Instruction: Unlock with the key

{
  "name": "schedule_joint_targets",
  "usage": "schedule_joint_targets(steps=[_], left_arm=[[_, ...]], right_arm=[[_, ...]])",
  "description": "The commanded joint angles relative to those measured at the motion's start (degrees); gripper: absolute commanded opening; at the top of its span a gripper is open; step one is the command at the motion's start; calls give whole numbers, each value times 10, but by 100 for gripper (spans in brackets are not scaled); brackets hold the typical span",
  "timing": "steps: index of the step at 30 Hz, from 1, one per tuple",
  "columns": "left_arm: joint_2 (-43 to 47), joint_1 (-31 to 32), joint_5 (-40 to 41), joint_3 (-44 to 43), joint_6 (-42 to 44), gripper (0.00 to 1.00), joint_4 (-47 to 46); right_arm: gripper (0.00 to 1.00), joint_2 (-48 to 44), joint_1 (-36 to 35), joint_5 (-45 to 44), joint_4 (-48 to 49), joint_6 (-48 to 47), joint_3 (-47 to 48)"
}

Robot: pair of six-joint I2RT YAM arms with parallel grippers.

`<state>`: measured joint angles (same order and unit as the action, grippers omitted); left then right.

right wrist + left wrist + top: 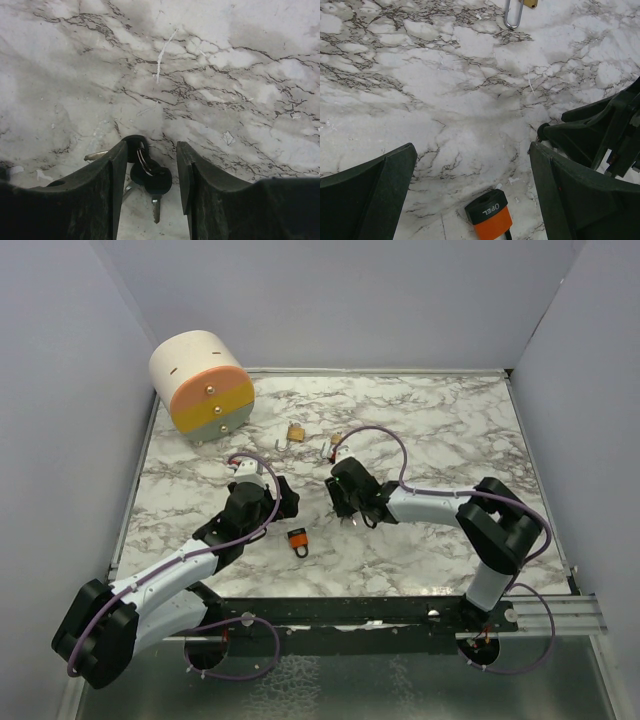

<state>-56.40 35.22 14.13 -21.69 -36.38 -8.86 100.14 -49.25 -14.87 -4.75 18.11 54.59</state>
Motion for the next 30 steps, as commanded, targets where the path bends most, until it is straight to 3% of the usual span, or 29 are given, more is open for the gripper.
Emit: schedule_joint_targets(steps=[1, 8, 18, 30], left_arm=[[10, -2, -10, -5, 3, 99, -8], [11, -2, -6, 1, -3, 99, -8], [-12, -2, -12, -9, 4, 99, -18], [-61, -2, -95, -6, 26, 99, -106]], right_arm=[[42, 12, 10, 9, 13, -8, 12], [33, 16, 16, 25, 23, -8, 4], [2, 12, 18, 42, 37, 10, -11], [1, -52, 30, 51, 92, 40, -58]])
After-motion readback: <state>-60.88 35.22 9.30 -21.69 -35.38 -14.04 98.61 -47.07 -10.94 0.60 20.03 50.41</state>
